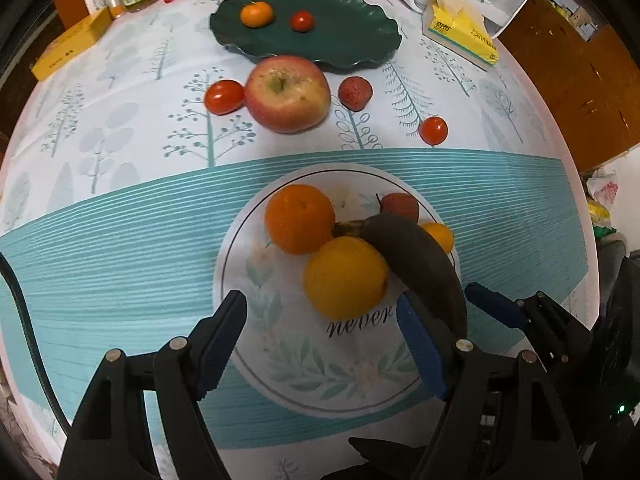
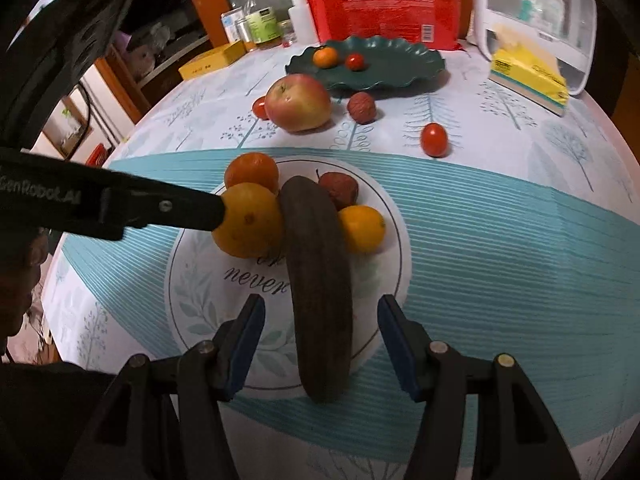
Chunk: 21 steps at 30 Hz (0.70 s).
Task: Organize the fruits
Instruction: 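Grasp the dark green cucumber with the right tool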
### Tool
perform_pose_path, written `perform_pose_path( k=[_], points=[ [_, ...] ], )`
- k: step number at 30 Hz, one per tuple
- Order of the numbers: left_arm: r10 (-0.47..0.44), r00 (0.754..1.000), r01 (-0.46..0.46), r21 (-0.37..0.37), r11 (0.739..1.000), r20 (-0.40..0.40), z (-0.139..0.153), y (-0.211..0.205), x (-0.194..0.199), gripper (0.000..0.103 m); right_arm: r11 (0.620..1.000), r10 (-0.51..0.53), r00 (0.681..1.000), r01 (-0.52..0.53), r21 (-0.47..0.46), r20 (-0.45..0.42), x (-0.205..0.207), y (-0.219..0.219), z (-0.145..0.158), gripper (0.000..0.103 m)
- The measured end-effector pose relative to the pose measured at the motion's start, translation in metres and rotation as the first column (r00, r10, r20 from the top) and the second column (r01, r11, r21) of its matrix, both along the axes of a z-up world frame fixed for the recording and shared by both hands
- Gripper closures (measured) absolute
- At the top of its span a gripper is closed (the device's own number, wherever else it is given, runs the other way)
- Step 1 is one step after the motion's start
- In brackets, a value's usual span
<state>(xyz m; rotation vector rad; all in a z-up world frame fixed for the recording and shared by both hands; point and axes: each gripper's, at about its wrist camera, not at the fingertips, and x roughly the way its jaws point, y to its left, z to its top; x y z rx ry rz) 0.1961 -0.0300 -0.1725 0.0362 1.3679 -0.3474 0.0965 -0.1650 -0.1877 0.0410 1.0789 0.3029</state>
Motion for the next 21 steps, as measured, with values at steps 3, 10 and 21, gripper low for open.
perform_pose_path(
  k=[3,10,21],
  points=[
    [-0.017,1.000,0.017,-0.011,1.000,-0.002,-0.007,-0.005,0.005,0.027,1.000,0.020,1.000,-0.020,-0.014,0.007,0.006,0.003,-0.003,0.044],
    [-0.031,0.999,0.031,-0.050,0.998,-0.013,-0.021,-0.013,0.015,0.027,0.997,0.069,0.997,-0.069,-0.022,0.021,0.015,0.006,-0.006,0.053],
    [0.001,0.999,-0.009,-0.151,0.988,-0.053,-0.034,-0.008,0.021,0.036,0.997,0.059,0.998,-0.061,0.040,0.032,0.018,0.001,-0.008,0.071]
  ],
)
